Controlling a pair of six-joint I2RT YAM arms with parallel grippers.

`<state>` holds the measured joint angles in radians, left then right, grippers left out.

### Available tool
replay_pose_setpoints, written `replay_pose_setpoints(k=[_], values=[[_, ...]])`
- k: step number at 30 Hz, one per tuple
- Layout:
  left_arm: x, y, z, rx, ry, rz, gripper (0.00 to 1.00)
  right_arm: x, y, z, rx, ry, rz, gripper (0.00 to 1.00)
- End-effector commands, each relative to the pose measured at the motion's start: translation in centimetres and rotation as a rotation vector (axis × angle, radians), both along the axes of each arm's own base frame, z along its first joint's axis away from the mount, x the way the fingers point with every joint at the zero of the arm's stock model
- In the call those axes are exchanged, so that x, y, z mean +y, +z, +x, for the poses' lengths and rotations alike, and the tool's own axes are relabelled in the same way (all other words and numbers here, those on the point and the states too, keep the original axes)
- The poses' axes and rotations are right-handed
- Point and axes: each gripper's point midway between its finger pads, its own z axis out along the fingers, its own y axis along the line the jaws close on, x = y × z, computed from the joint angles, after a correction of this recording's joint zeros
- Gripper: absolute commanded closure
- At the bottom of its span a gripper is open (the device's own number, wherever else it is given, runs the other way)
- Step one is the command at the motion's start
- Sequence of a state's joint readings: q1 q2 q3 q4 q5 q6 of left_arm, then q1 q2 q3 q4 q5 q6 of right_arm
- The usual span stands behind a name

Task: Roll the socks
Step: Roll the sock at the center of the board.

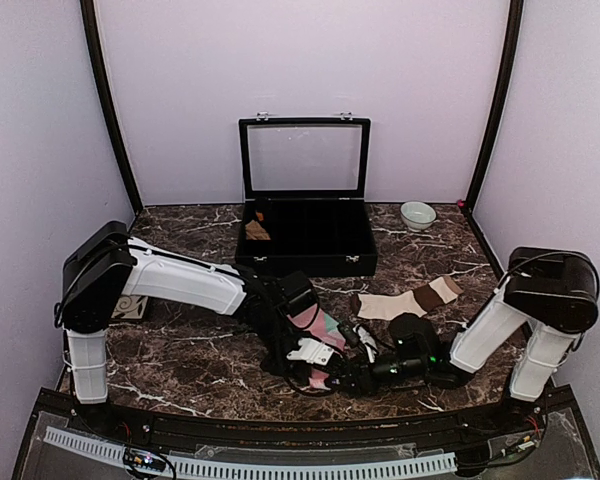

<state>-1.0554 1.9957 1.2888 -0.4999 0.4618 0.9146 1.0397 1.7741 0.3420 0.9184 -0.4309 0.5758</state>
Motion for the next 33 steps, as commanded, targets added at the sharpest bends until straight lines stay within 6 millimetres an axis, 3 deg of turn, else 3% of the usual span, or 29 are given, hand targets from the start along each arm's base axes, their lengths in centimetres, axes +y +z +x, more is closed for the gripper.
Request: replay_pose_setpoints(k=[1, 5, 9, 18, 21, 26, 33], values=[[4.3, -3.2, -2.3, 0.159, 0.024, 0.219, 1.0, -5.9, -4.8, 0.1, -0.015, -0.12, -0.261, 0.66], [4.6, -2.8, -2.8, 0.274, 0.054, 0.245, 1.0, -5.8, -2.8, 0.6, -0.127, -0.135, -0.227, 0.59], [4.6, -2.2, -2.9, 0.411, 0.093, 0.268, 1.0, -5.8, -0.7, 0.3, -0.277, -0.133, -0.203, 0.59], [4.3, -1.4, -2.7, 0.625, 0.164, 0.314, 1.0, -4.5, 2.7, -2.1, -0.505, -0.037, -0.249, 0.61], [4.1, -1.4, -2.6, 0.642, 0.18, 0.32, 1.0, -3.2, 3.9, -3.2, -0.589, 0.03, -0.241, 0.61], [3.6, -2.1, -2.0, 0.637, 0.218, 0.345, 1.0, -0.1, 3.9, -4.2, -0.701, 0.161, -0.275, 0.6], [3.7, -3.4, -1.2, 0.598, 0.267, 0.383, 1.0, 3.3, 3.8, -4.0, -0.818, 0.253, -0.294, 0.58]])
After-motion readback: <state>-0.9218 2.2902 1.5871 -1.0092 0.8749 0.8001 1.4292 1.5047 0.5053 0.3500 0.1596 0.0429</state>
